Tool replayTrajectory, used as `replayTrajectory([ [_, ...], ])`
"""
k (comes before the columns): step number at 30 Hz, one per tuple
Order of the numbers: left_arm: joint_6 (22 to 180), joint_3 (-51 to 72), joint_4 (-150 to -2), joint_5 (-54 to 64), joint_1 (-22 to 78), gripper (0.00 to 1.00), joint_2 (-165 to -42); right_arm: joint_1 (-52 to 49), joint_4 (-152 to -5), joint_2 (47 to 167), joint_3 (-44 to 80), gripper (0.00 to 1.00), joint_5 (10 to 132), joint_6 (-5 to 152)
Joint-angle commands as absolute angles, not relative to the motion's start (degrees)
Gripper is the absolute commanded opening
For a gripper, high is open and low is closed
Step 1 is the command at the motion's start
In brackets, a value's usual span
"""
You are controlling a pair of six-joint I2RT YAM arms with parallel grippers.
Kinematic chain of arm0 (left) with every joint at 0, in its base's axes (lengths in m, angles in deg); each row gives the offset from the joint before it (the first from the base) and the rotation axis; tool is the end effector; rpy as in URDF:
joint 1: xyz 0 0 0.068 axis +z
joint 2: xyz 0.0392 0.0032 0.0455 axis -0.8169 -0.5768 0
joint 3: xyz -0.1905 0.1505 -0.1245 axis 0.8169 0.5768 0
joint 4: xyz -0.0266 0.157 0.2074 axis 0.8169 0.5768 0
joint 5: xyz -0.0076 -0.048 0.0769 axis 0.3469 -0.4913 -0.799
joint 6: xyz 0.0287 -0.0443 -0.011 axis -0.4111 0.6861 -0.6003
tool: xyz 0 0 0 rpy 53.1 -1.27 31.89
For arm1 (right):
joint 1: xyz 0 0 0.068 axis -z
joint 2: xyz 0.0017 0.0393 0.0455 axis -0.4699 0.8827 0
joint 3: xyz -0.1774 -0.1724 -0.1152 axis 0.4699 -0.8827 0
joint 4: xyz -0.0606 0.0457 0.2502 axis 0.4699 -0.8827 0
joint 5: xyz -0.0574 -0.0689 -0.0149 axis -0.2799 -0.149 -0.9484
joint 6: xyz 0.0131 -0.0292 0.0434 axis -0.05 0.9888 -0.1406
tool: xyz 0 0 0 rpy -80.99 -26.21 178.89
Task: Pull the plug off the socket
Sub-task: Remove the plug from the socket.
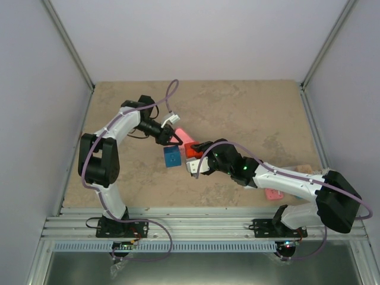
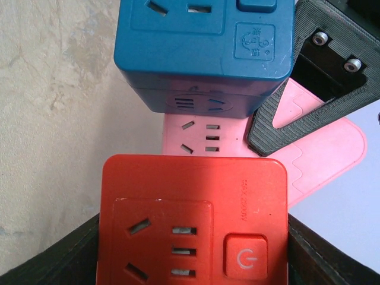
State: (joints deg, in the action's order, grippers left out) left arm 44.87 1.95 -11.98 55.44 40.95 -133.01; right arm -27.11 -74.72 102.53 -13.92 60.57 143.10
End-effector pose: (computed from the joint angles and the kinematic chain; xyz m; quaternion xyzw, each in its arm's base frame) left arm 0.3252 -0.1114 0.2315 0.4367 0.7531 -0.4661 0.1576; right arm 0.1688 0.2390 0.2334 -0.7340 0.4565 -0.0574 0.4996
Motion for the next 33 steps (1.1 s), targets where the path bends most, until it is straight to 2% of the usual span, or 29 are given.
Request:
replayTrajectory([
  [1,44.53,1.32,-10.01,61.07,40.71,0.0,-131.59,-27.55,-75.37,101.51,-13.58,0.42,58.73,145.79],
  [8,47.78,2.34,-13.5,59.83,40.71,0.0,-130.35,-26.95,-77.44,102.22,-10.14,0.34,60.95,138.48],
  [19,48.79,2.71,-14.54,58.84,40.71,0.0,-130.9,-26.81,-87.27,102.0,-7.22,0.21,66.0,141.87],
  [26,50.68,3.53,-16.91,57.78,40.71,0.0,-130.04,-26.64,-91.58,103.69,-3.98,0.2,65.64,141.72],
  [33,51.85,3.59,-17.91,57.75,40.71,0.0,-129.76,-26.64,-84.05,103.63,-6.36,0.2,59.71,141.63],
])
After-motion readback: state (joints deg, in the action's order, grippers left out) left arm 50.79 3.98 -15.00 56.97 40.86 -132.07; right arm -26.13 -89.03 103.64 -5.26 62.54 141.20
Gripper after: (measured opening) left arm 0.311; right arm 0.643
